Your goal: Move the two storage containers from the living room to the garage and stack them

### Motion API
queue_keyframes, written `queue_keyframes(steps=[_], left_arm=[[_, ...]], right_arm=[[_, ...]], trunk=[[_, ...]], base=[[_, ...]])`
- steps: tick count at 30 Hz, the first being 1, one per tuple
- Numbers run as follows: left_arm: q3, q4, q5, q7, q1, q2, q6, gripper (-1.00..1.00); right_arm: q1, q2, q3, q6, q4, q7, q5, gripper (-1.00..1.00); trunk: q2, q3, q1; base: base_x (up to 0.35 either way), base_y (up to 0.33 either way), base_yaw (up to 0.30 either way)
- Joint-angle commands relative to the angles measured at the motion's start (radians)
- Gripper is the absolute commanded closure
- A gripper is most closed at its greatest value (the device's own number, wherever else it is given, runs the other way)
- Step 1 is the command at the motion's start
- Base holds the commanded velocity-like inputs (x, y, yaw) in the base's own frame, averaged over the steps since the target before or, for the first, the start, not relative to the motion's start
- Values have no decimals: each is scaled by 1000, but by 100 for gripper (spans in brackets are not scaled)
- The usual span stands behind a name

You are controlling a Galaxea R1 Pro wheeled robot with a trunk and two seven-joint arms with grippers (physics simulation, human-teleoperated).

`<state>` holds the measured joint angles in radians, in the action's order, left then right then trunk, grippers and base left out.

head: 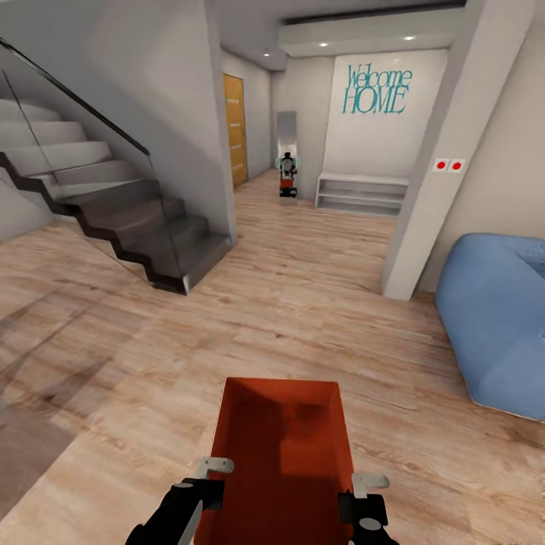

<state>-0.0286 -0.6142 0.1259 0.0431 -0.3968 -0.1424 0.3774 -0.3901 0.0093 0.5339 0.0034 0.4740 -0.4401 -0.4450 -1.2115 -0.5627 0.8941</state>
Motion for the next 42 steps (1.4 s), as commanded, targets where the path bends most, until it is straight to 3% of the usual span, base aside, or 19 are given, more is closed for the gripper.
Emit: queue_keyframes(steps=[1,11,42], left_arm=[[7,10,14,6,1,0,5,100],[7,10,14,6,1,0,5,100],[7,10,14,4,1,0,6,100]], right_arm=[[-7,-1,-5,0,15,-6,-4,100],[-7,-2,-5,0,15,-6,-4,100],[-7,-5,-4,-5,15,-5,-4,100]], trunk=[[-1,-1,1],[-1,-1,1],[-1,-1,1]], base=[[315,0,-296],[315,0,-264],[315,0,-4]])
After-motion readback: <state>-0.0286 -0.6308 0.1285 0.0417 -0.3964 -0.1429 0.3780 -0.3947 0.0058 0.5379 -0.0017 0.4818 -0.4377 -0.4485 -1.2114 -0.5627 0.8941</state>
